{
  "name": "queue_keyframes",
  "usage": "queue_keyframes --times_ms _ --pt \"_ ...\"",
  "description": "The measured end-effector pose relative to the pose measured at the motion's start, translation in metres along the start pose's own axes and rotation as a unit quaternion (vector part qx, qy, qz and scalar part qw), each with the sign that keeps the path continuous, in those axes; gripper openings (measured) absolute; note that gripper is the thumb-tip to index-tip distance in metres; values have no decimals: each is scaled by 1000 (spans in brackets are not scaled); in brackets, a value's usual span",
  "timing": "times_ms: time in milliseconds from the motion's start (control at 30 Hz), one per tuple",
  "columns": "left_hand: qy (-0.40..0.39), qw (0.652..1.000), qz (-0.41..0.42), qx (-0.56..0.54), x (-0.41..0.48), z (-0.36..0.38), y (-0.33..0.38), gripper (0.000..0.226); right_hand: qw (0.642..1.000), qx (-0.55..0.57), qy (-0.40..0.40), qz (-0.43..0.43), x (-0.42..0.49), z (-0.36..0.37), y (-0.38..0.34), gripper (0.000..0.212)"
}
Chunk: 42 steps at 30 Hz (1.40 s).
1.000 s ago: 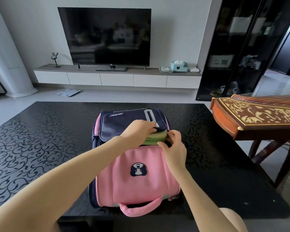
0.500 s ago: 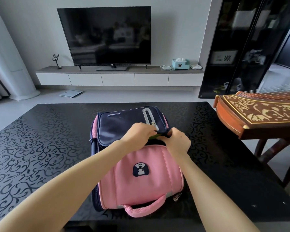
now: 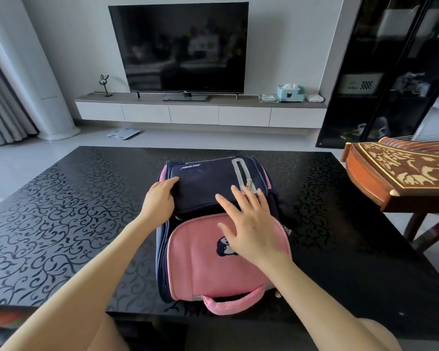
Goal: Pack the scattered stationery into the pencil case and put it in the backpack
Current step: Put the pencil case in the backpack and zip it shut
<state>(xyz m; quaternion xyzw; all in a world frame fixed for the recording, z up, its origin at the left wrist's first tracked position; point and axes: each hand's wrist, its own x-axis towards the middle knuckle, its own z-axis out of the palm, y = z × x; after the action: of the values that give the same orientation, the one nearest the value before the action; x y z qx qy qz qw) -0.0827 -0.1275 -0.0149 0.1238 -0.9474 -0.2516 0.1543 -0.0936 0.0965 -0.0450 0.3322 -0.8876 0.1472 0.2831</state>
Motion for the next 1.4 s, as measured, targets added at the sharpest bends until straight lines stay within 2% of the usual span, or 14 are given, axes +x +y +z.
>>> queue_keyframes --times_ms 100,167,233,367,467,567,700,767,867,967,1067,1167,1333,1400 --pt "37 992 -65 -100 2 -1 -5 44 999 -25 -25 -14 15 17 -19 46" --pt "43 988 -99 -114 0 0 -13 44 1000 -15 -21 7 22 25 -22 42" --pt "45 993 -72 -79 -5 2 -19 45 1000 0 -3 26 26 31 -20 39" --pt "73 997 -4 -9 -7 5 -27 26 1000 -15 8 17 19 42 -19 38" --pt "82 995 -11 56 -6 10 -33 12 999 -29 25 22 15 48 -19 37" --pt "94 991 -27 88 -9 9 -33 17 997 -22 54 50 19 53 -26 31" --pt "48 993 -35 106 -28 3 -19 8 995 -9 44 89 24 54 -34 21" --pt "17 995 -46 89 -44 7 -10 14 994 -3 34 105 26 52 -37 18" --pt "-7 996 -71 43 -72 11 12 35 992 12 13 127 26 52 -44 18" --pt "-17 993 -113 -27 -74 8 22 34 991 37 15 130 21 46 -54 26" --pt "-15 982 -150 -116 -65 0 21 26 991 86 57 86 14 33 -68 28" --pt "-27 982 -143 -124 -63 -7 21 26 991 74 89 65 12 28 -89 12" --pt "-92 991 -71 -68 -66 -18 16 39 990 53 88 100 24 31 -103 22" --pt "-97 987 -71 -108 -67 -26 14 34 991 41 81 98 24 33 -103 26"
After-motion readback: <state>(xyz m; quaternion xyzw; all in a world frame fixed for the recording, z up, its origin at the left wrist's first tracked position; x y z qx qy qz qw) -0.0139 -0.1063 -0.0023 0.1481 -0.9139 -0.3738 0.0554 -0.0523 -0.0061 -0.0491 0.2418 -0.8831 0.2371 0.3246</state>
